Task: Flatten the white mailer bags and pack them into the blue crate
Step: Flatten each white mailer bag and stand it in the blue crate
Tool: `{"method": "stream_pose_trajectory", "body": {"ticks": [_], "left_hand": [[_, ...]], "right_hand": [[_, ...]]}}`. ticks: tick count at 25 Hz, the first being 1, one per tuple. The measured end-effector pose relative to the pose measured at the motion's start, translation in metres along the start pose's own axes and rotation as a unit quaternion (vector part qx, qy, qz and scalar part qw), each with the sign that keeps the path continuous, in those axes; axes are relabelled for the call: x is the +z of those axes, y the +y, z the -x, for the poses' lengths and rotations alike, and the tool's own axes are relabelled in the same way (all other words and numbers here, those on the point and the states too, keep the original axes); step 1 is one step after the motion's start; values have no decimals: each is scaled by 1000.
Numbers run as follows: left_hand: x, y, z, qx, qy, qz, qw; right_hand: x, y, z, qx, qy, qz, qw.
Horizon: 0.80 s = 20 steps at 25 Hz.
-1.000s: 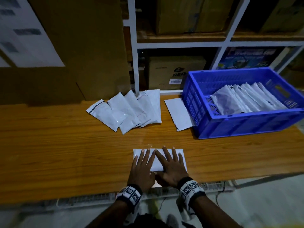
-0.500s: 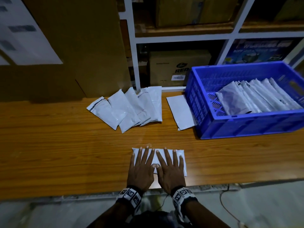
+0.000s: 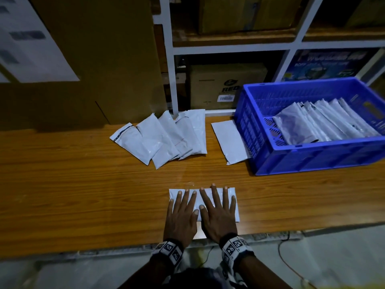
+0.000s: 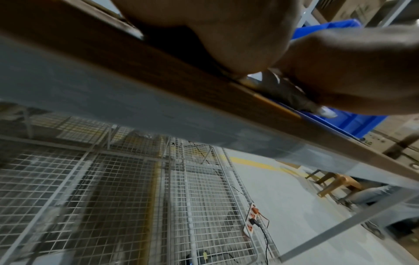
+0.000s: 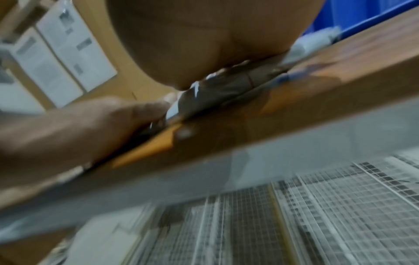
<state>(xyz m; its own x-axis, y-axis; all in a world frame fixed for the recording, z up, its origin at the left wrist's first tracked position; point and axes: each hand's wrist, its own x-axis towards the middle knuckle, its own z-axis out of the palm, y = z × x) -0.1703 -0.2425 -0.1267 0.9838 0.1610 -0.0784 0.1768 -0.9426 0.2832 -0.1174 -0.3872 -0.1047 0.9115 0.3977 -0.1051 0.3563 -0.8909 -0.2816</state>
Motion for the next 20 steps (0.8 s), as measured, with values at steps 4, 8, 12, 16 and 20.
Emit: {"method": "stream_pose_trajectory", "body": {"ticks": [4, 8, 12, 16, 20], "left_hand": [[-1, -3, -1, 12, -4, -2, 1000], [-5, -4, -7, 8, -8, 6, 1000], [-9, -1, -16, 26, -14, -10, 1000], [-2, 1, -17, 18, -18, -5, 1000], [-4, -1, -23, 19, -27, 4, 999]], "right_hand": [[7, 1, 2, 7, -14, 15, 1000], [6, 0, -7, 12, -47, 16, 999], [5, 3, -9, 2, -70, 3, 998], [-6, 8, -11, -5, -113, -27, 993], [-20, 3, -10, -6, -51, -24, 998]]}}
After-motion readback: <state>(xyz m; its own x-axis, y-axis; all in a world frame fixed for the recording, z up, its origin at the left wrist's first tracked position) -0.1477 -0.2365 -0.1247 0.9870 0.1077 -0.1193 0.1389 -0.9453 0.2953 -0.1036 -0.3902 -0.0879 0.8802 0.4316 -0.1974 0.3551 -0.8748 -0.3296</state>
